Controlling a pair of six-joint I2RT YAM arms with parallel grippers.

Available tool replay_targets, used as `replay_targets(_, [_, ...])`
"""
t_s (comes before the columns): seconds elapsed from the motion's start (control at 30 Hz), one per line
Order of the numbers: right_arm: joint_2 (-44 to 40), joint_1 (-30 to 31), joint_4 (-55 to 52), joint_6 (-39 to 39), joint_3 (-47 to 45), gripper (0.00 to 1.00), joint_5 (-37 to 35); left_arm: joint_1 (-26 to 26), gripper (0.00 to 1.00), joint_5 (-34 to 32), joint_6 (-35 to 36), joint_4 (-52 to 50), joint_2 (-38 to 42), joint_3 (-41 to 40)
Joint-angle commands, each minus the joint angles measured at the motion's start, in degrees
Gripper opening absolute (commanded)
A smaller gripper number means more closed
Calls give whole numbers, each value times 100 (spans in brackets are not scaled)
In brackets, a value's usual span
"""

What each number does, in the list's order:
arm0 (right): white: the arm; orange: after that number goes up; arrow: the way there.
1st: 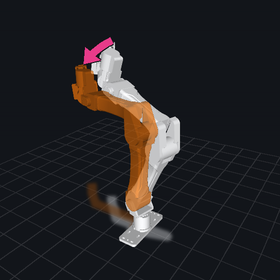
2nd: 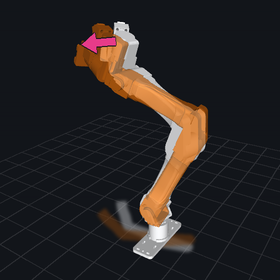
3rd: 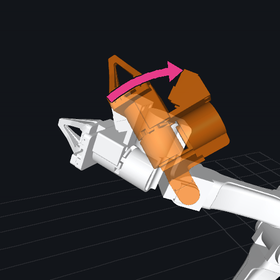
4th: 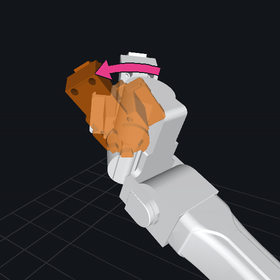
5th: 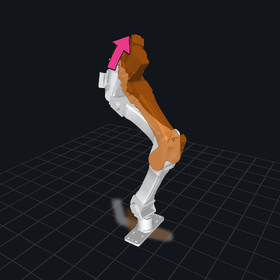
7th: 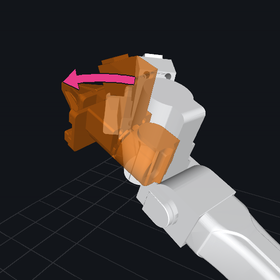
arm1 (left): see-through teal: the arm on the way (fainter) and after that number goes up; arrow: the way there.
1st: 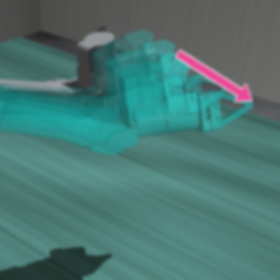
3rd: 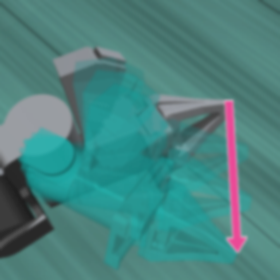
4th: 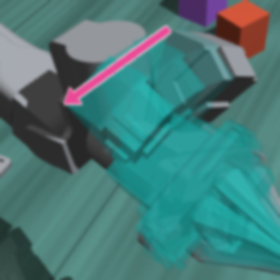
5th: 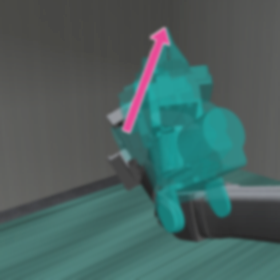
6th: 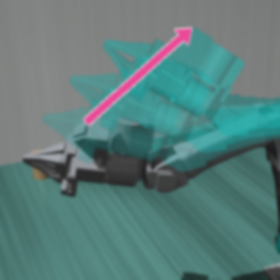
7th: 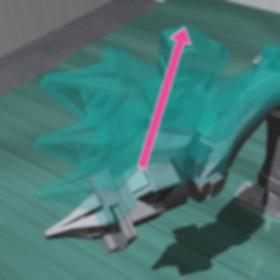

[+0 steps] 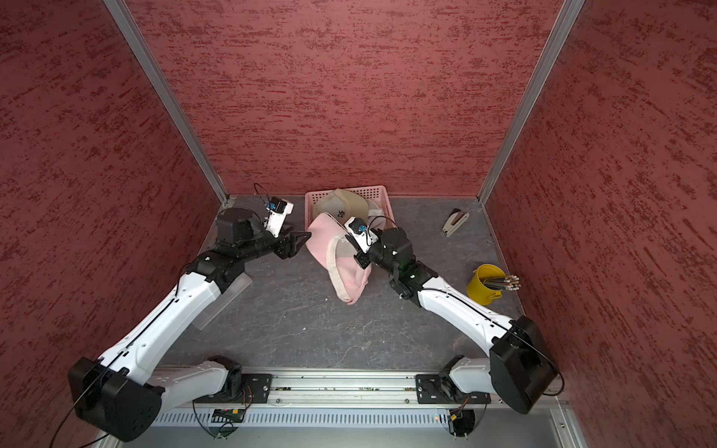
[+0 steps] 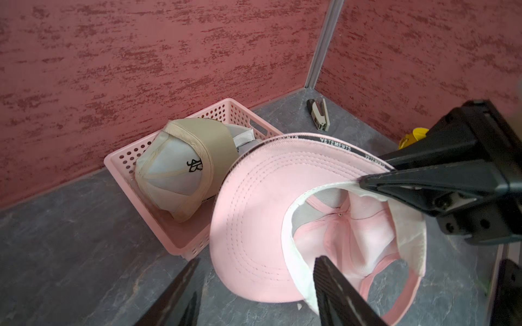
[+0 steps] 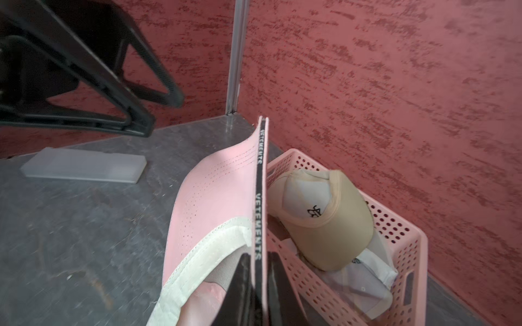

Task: Turn the baseball cap inside out
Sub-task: Turn over the baseball cap.

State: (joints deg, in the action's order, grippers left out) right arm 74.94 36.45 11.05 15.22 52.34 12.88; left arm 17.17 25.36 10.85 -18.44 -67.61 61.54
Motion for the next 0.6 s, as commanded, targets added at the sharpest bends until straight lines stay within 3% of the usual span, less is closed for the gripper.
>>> replay_targets(0.0, [-274,-85,-727,63,392,2,1026,-146,66,1002,1143,-378,-204,468])
replay_targets(0.23, [-607,-155,-1060,172,457,2,1934,8,69,1857,2013,-1520,-640,1038])
replay_targets(0.47, [-696,-173,-1156,267,611,2,2362,547,64,1317,2054,-1822,-744,923])
replay_targets(0.57, [-686,-176,-1053,197,647,3,2589,652,52,1352,2021,-1957,-738,919])
